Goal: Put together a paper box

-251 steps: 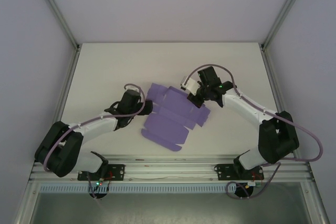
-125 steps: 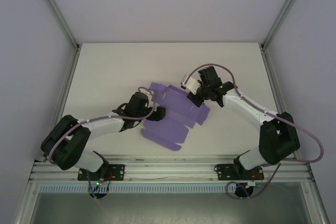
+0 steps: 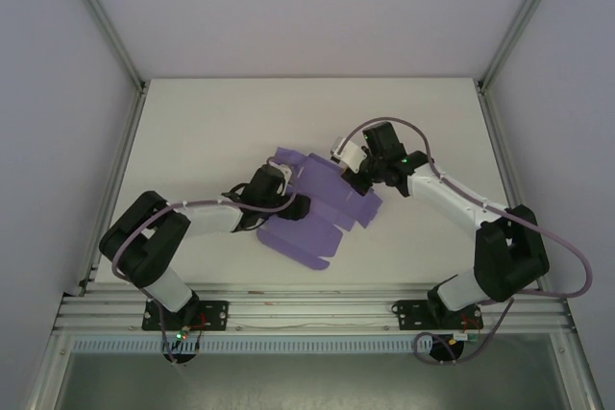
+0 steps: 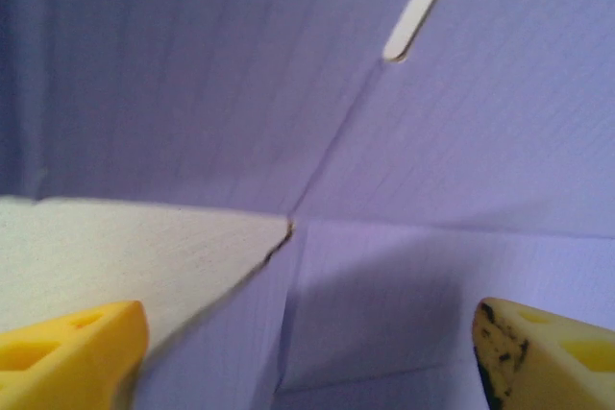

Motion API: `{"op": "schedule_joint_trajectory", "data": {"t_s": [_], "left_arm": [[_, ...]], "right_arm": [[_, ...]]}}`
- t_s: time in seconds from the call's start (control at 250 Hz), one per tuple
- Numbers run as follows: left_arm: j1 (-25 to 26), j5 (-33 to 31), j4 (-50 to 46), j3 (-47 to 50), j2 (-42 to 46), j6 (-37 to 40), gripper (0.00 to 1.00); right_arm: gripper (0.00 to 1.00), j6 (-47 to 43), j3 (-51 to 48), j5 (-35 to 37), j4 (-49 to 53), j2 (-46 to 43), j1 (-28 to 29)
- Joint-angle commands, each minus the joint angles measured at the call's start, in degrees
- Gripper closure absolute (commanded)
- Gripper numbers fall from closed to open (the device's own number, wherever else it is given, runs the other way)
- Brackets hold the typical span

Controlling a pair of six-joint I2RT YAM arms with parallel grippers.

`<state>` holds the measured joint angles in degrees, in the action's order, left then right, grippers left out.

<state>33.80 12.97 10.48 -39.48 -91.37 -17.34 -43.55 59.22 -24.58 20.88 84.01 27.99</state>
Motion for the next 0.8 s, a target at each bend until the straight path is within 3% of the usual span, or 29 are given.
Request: {"op": "schedule_joint_trajectory", "data": {"t_s": [0.0, 0.264, 0.44, 0.604, 0.795], "left_arm": [[0.43, -4.9, -1.31, 0.61, 5.86, -1.25, 0.0], [-1.68, -18.76, -13.59, 4.33, 21.35, -6.86, 0.0], [-7.6, -22.45, -19.01, 3.97, 28.61, -11.48, 0.0], [-13.35, -21.86, -20.67, 1.78, 27.56, -13.99, 0.0], [-17.7, -18.22, -16.76, -1.91, 20.12, -14.6, 0.0]], "right_arm": [[1.0, -1.39, -1.46, 2.89, -3.12, -2.67, 0.54], [1.0, -19.8, -3.33, 21.57, -9.6, -3.84, 5.14], [1.0, -30.11, -8.58, 28.21, -24.16, -3.47, 9.72], [1.0, -33.55, -13.89, 29.21, -38.62, -2.87, 11.4], [1.0, -40.5, -20.03, 32.74, -56.07, 1.05, 12.14]]}}
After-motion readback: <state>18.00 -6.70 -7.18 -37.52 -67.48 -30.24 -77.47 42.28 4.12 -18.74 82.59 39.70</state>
